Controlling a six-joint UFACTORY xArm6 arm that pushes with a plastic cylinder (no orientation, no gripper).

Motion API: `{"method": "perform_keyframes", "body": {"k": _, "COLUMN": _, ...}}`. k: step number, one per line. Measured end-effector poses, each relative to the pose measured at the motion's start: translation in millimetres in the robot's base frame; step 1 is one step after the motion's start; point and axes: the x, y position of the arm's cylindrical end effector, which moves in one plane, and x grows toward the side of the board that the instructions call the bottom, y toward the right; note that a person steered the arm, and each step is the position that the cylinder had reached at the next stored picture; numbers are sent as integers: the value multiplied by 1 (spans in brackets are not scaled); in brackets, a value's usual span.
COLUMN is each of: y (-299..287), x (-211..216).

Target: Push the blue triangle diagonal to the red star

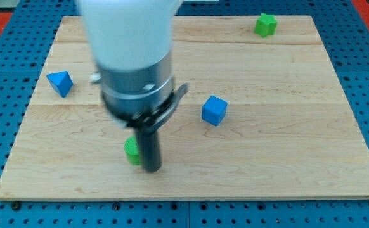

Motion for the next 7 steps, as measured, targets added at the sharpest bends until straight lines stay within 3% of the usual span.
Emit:
{"method": "perform_keyframes", "body": {"k": 1, "y": -43, "x": -21}}
{"method": "perform_keyframes", "body": {"k": 3, "y": 79, "x": -78}}
{"method": "perform_keyframes", "body": {"k": 4, "y": -7, "x": -63}}
{"method": "perform_keyframes", "body": {"k": 5, "y": -133, "x": -110}}
{"method": "perform_keyframes", "body": {"k": 6, "y": -198, "x": -154}}
{"method": "perform_keyframes", "body": {"k": 7, "y": -143, "x": -168}}
